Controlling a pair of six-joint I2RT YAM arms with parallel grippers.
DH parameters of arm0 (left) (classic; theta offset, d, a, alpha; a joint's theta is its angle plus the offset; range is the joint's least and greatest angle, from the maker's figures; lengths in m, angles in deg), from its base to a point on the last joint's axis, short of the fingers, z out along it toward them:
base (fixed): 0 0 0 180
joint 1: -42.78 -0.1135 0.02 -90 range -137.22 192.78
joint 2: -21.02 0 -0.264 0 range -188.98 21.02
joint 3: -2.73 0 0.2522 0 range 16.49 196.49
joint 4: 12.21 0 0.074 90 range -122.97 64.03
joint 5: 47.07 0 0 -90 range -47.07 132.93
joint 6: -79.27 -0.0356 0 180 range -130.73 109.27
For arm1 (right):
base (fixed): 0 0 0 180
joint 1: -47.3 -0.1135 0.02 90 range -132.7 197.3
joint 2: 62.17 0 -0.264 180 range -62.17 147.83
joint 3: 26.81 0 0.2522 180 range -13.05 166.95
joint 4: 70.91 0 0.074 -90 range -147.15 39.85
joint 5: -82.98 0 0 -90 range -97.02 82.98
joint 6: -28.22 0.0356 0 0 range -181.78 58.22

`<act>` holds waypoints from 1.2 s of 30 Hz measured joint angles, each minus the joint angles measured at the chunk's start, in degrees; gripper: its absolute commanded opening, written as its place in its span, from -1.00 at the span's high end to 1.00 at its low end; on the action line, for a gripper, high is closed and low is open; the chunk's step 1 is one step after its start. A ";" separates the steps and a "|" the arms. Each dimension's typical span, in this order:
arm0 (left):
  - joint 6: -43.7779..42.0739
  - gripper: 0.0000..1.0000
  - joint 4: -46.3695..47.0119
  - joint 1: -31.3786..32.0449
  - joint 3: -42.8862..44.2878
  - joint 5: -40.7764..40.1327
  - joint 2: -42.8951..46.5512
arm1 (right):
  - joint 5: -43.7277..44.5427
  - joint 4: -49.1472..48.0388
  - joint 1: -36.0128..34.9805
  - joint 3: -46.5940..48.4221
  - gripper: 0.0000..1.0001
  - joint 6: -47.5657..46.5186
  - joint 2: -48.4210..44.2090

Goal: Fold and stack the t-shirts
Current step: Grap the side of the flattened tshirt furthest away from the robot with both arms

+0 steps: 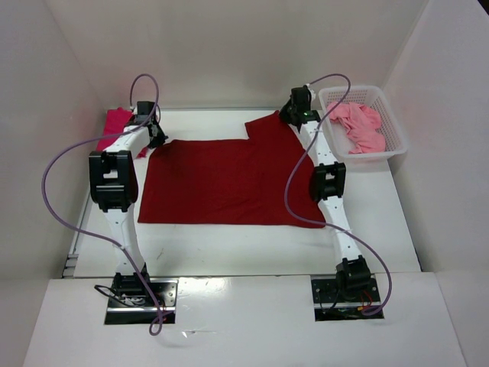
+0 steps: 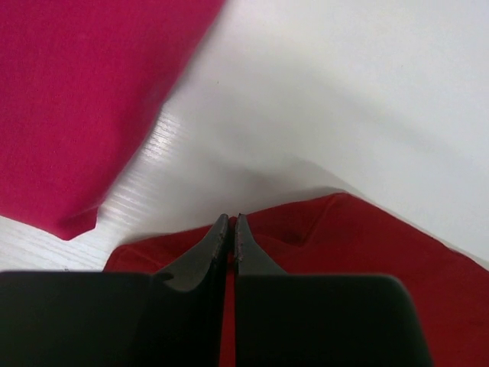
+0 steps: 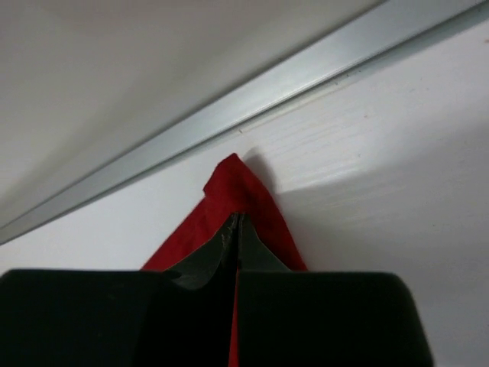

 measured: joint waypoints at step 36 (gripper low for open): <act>-0.44 1.00 -2.27 -1.40 -3.39 0.20 3.89 | 1.51 37.81 -1.90 5.79 0.99 -8.55 -13.38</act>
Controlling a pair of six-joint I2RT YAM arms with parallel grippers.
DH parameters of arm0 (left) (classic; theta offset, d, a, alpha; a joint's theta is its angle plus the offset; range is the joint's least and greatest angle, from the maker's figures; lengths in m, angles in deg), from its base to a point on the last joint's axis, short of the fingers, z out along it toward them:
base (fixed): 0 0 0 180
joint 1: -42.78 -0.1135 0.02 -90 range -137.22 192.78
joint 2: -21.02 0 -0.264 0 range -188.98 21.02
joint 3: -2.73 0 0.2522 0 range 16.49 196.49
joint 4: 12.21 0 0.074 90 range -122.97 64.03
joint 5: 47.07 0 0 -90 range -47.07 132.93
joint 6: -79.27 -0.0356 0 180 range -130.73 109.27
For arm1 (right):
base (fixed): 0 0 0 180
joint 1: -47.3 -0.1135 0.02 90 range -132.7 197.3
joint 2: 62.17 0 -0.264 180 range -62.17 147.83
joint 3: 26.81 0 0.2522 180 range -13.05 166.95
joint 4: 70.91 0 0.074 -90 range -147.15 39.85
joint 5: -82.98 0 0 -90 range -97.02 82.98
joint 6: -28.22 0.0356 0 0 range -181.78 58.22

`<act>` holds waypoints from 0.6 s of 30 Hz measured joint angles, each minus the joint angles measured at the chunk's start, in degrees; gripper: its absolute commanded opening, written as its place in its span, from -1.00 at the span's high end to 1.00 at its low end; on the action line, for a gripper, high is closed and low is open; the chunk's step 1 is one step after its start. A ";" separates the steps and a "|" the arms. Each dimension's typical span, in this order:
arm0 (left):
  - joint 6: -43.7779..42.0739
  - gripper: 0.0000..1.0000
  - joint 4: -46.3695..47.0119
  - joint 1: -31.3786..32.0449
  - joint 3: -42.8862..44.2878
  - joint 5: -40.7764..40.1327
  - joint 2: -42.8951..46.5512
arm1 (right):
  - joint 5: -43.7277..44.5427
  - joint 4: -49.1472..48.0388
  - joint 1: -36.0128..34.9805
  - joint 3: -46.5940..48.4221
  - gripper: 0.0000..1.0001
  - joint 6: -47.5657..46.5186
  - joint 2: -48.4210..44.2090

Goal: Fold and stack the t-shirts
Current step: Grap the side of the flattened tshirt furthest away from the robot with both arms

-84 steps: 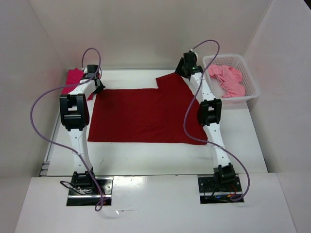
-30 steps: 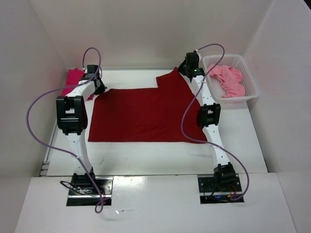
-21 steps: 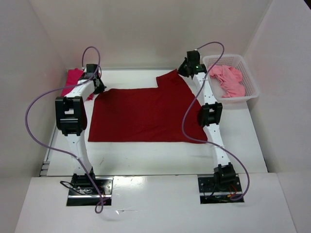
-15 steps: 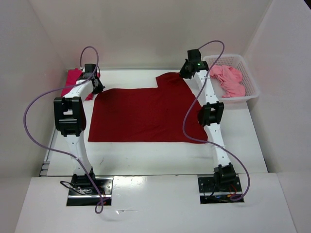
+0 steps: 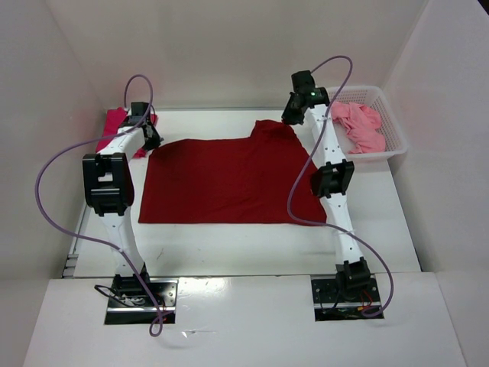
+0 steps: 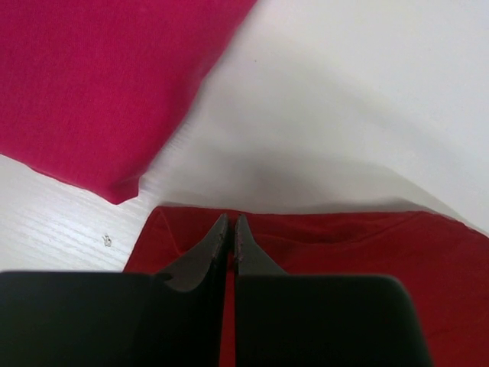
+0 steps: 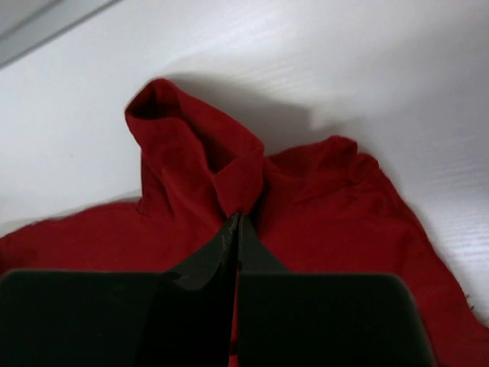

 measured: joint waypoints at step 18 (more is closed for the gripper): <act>0.07 1.00 -0.50 -0.98 -0.31 1.81 0.63 | 2.23 4.26 -4.46 -2.23 0.99 -0.76 -5.40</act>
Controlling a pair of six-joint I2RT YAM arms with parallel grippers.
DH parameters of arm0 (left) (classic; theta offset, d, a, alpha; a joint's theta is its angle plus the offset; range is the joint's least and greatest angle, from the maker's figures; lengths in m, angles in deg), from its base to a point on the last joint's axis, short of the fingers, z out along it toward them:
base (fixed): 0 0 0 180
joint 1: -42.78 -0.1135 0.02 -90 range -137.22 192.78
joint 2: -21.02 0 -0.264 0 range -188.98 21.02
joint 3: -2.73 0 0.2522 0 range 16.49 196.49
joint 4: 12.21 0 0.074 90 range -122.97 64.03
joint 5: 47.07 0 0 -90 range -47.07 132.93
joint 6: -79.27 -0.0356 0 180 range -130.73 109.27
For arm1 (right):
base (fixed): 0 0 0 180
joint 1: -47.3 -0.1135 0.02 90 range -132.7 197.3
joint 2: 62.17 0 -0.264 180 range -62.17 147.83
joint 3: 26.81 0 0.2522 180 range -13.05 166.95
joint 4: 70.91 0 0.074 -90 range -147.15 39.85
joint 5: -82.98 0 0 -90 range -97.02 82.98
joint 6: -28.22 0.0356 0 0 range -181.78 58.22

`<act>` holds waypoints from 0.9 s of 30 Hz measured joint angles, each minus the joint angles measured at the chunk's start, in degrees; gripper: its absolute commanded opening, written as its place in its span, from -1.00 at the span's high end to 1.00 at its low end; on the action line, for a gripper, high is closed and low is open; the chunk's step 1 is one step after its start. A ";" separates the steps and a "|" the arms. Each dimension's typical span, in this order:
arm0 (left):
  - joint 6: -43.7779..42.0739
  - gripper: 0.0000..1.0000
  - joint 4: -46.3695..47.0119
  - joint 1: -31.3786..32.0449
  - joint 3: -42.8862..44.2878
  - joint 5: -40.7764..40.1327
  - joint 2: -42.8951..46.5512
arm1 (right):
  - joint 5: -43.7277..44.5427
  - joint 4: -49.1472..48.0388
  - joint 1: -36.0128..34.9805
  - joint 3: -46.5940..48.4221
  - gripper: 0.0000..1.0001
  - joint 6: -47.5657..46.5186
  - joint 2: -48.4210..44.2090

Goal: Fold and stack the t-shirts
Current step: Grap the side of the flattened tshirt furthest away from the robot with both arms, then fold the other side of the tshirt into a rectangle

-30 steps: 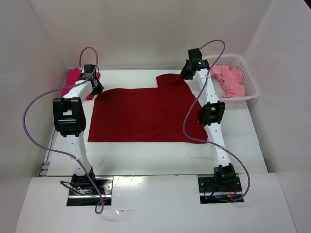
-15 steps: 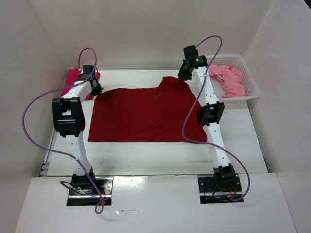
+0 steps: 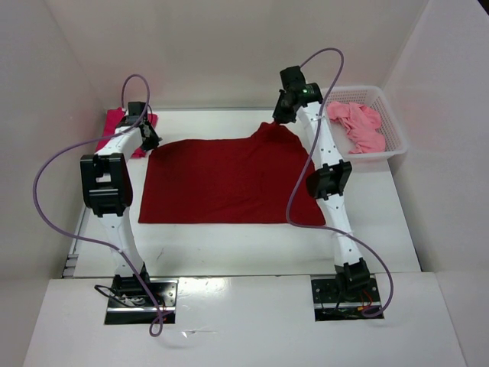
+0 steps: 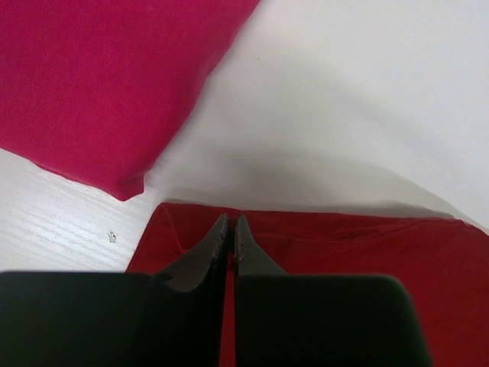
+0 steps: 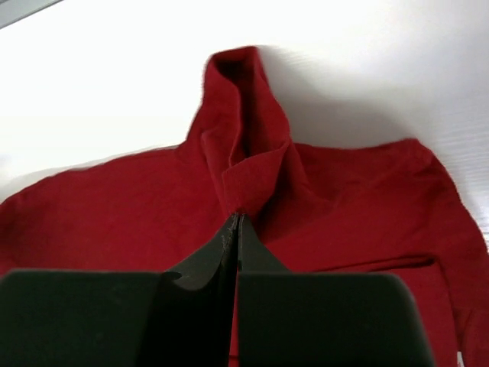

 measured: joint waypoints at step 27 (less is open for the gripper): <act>0.42 1.00 -0.61 -0.59 1.29 3.15 0.00 | 2.27 -19.19 0.11 -61.00 0.91 -0.90 -39.12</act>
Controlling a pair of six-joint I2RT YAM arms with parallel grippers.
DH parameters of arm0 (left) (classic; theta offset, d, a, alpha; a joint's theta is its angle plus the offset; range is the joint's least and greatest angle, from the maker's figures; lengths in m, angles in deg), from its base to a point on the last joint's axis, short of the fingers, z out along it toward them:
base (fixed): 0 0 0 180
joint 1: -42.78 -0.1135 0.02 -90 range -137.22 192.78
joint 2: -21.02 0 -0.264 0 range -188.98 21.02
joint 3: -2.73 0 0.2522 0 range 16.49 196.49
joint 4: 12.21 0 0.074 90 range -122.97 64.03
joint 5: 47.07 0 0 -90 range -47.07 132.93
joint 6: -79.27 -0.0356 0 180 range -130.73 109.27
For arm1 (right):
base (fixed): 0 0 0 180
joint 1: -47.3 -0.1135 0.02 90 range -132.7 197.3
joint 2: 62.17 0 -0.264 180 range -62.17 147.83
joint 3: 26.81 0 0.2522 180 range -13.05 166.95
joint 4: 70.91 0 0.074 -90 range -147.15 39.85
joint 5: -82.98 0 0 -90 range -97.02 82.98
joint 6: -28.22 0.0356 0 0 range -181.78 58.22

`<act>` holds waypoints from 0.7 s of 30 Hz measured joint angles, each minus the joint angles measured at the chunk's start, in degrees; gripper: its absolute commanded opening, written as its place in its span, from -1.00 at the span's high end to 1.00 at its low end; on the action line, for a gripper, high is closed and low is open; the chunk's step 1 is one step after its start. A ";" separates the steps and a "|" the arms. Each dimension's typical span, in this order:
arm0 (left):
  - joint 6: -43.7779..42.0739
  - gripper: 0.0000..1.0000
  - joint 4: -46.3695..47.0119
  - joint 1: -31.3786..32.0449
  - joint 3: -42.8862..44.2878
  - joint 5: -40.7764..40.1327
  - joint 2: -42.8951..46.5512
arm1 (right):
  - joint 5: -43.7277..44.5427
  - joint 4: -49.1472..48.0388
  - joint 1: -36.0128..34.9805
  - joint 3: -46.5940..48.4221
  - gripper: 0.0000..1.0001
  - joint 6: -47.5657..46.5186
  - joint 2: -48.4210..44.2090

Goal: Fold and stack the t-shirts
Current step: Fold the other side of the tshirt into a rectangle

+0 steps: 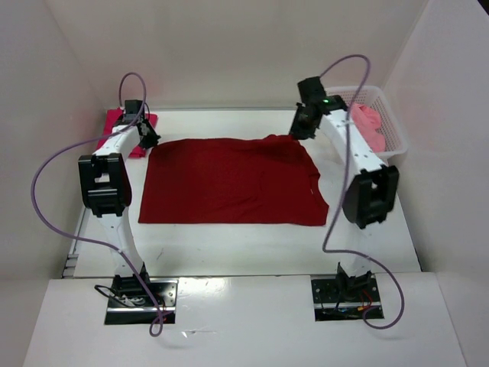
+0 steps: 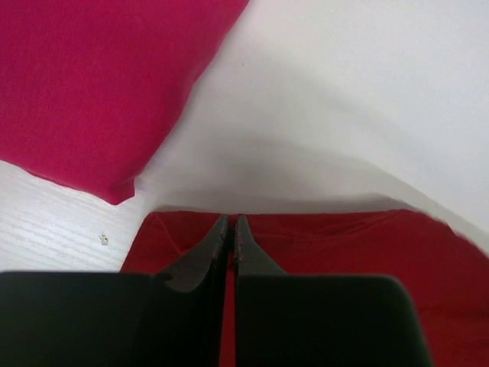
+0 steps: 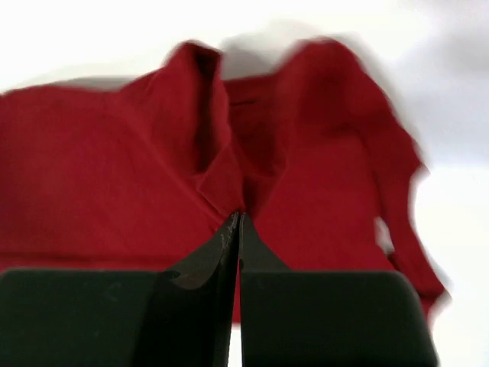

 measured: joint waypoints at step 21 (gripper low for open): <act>-0.13 1.00 0.11 0.00 -2.12 -0.83 0.07 | -10.32 -24.46 5.92 -23.80 0.55 -4.09 -5.79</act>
